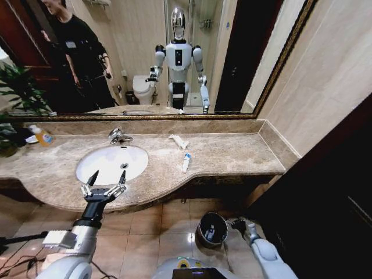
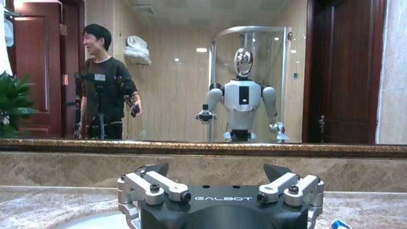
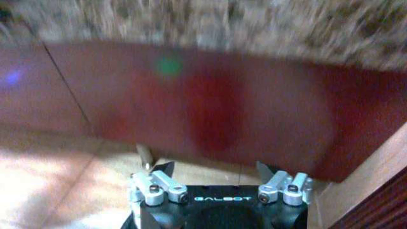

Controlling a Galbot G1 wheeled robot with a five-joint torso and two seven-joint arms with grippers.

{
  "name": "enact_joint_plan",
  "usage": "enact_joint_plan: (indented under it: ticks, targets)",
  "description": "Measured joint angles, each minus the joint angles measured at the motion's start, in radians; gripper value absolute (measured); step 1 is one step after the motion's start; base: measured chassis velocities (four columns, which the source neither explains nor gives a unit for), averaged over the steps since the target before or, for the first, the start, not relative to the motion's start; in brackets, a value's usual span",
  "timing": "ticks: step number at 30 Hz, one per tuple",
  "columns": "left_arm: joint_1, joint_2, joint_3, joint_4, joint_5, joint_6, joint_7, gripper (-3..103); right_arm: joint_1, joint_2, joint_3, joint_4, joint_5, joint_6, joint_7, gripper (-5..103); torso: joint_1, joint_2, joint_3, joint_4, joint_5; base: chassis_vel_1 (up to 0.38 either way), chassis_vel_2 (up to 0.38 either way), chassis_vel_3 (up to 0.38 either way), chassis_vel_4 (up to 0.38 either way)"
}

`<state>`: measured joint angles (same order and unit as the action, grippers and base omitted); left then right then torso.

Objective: Pick up the trash from the sink and place it in the trash bin.

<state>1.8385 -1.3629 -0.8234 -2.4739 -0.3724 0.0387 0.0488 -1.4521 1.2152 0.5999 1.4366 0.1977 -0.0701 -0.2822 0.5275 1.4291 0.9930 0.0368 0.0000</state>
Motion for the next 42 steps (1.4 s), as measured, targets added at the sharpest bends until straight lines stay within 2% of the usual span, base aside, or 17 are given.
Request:
enact_joint_plan:
  ticks: [1,2,4,6,9,14,18,21,27,34,36,40,42]
  targets:
    - [0.0,0.0,0.0,0.0,0.0,0.0,0.0,100,-0.026,-0.003,0.01,0.057,0.02,-0.016,0.005,91,0.0,0.0,0.0,-0.0001,0.0,0.0,0.0,0.0,0.0]
    - [0.0,0.0,0.0,0.0,0.0,0.0,0.0,100,-0.026,-0.003,0.01,0.057,0.02,-0.016,0.005,91,0.0,0.0,0.0,-0.0001,0.0,0.0,0.0,0.0,0.0]
    - [0.0,0.0,0.0,0.0,0.0,0.0,0.0,100,-0.091,-0.007,0.042,0.213,0.067,-0.057,0.016,99,0.0,0.0,0.0,0.0,-0.0001,0.0,0.0,0.0,0.0]
    - [0.0,0.0,0.0,0.0,0.0,0.0,0.0,100,-0.118,-0.007,0.057,0.277,0.08,-0.071,0.019,99,0.0,0.0,0.0,0.0,-0.0002,0.0,0.0,0.0,0.0]
    - [0.0,0.0,0.0,0.0,0.0,0.0,0.0,100,-0.211,-0.001,0.104,0.501,0.097,-0.097,0.036,100,0.0,0.0,0.0,0.0001,-0.0004,0.0,0.0,0.0,0.0]
    - [0.0,0.0,0.0,0.0,0.0,0.0,0.0,100,-0.299,0.009,0.128,0.673,0.104,-0.116,0.066,100,0.0,0.0,0.0,-0.0001,0.0,0.0,0.0,0.0,0.0]
    - [0.0,0.0,0.0,0.0,0.0,0.0,0.0,100,-0.369,0.016,0.134,0.897,0.114,-0.147,0.132,100,0.0,0.0,0.0,-0.0001,-0.0005,0.0,0.0,0.0,0.0]
    - [0.0,0.0,0.0,0.0,0.0,0.0,0.0,100,-0.38,0.022,0.118,0.977,0.122,-0.159,0.176,100,0.0,0.0,0.0,0.0,-0.0003,0.0,0.0,0.0,0.0]
    - [0.0,0.0,0.0,0.0,0.0,0.0,0.0,100,-0.325,0.045,0.055,1.037,0.125,-0.198,0.237,100,0.0,0.0,0.0,-0.0002,-0.0003,0.0,0.0,0.0,0.0]
    - [0.0,0.0,0.0,0.0,0.0,0.0,0.0,100,-0.058,0.014,-0.055,0.97,0.151,-0.302,0.28,100,0.0,0.0,0.0,0.0001,0.0,0.0,0.0,0.0,0.0]
    - [0.0,0.0,0.0,0.0,0.0,0.0,0.0,100,-0.038,0.008,-0.063,0.956,0.166,-0.309,0.274,100,0.0,0.0,0.0,0.0002,-0.0001,0.0,0.0,0.0,0.0]
    - [0.0,0.0,0.0,0.0,0.0,0.0,0.0,100,0.035,-0.024,-0.105,0.88,0.244,-0.332,0.181,100,0.0,0.0,0.0,-0.0001,-0.0001,0.0,0.0,0.0,0.0]
    - [0.0,0.0,0.0,0.0,0.0,0.0,0.0,100,0.057,-0.031,-0.121,0.863,0.254,-0.338,0.173,100,0.0,0.0,0.0,-0.0001,0.0,0.0,0.0,0.0,0.0]
